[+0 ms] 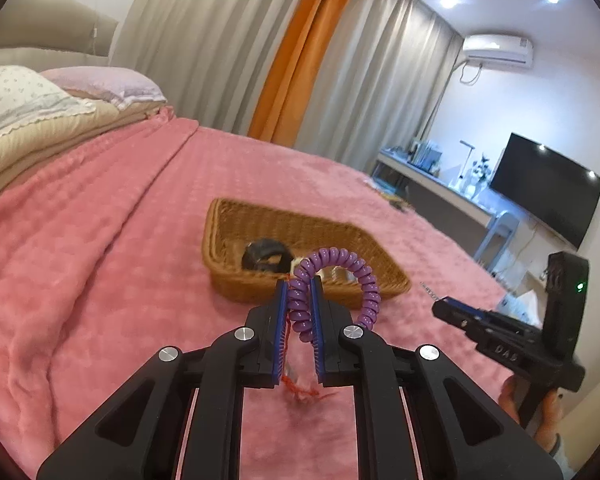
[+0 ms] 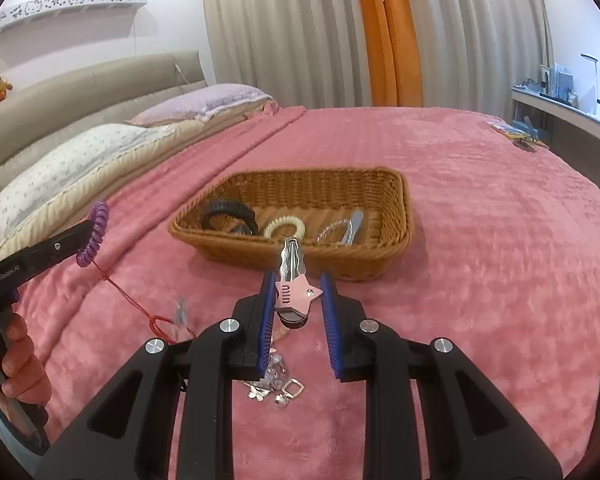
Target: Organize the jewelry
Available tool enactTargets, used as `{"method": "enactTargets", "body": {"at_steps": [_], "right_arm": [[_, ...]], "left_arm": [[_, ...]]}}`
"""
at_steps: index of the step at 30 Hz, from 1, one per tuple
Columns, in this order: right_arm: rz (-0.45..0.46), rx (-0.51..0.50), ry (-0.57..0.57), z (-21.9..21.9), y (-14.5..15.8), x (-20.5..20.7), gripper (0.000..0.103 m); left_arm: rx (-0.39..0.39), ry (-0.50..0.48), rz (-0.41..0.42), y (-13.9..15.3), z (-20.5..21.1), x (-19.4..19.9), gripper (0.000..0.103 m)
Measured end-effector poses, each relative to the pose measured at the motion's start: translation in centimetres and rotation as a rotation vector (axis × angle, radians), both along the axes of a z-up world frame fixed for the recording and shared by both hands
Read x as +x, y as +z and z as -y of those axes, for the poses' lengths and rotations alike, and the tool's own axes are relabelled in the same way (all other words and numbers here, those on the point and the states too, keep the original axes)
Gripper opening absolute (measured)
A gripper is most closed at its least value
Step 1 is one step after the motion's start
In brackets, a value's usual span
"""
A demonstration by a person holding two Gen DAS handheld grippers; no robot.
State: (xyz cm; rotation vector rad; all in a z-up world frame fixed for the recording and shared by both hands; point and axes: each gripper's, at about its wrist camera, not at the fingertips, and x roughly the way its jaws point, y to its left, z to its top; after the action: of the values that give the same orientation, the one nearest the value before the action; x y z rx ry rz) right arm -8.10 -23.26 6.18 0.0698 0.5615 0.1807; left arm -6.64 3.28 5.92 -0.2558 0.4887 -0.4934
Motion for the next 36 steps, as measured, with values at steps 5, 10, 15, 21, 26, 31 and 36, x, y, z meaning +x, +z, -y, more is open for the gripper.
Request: {"method": "enactTargets", "body": {"at_steps": [5,10,15,21,26,31,36], "right_arm": [[0.015,0.007,-0.002,0.1,1.5,-0.3,0.020],[0.024,-0.002,-0.011,0.4,2.3,-0.7,0.020],[0.020,0.004,-0.017,0.4,2.4,-1.1,0.020],[0.035,0.006,-0.013,0.3,3.1,-1.9,0.020],[0.041,0.001,-0.009,0.3,3.5,-2.5,0.020],[0.027,0.005,-0.006,0.5,2.9,-2.7,0.020],[-0.008,0.025,0.000,0.8,1.6,-2.2,0.020]], "left_arm": [[-0.023,-0.019,-0.002,1.1,0.1,-0.1,0.010],[-0.064,-0.040,-0.044,1.1,-0.4,0.2,0.010],[-0.118,-0.083,-0.095,0.8,-0.9,0.5,0.010],[-0.193,-0.136,-0.086,2.3,-0.8,0.2,0.011],[-0.154,-0.118,-0.072,2.6,-0.1,-0.4,0.000],[-0.059,-0.096,-0.143,0.4,0.4,0.5,0.001],[0.032,-0.042,-0.264,-4.0,-0.1,3.3,0.019]]}}
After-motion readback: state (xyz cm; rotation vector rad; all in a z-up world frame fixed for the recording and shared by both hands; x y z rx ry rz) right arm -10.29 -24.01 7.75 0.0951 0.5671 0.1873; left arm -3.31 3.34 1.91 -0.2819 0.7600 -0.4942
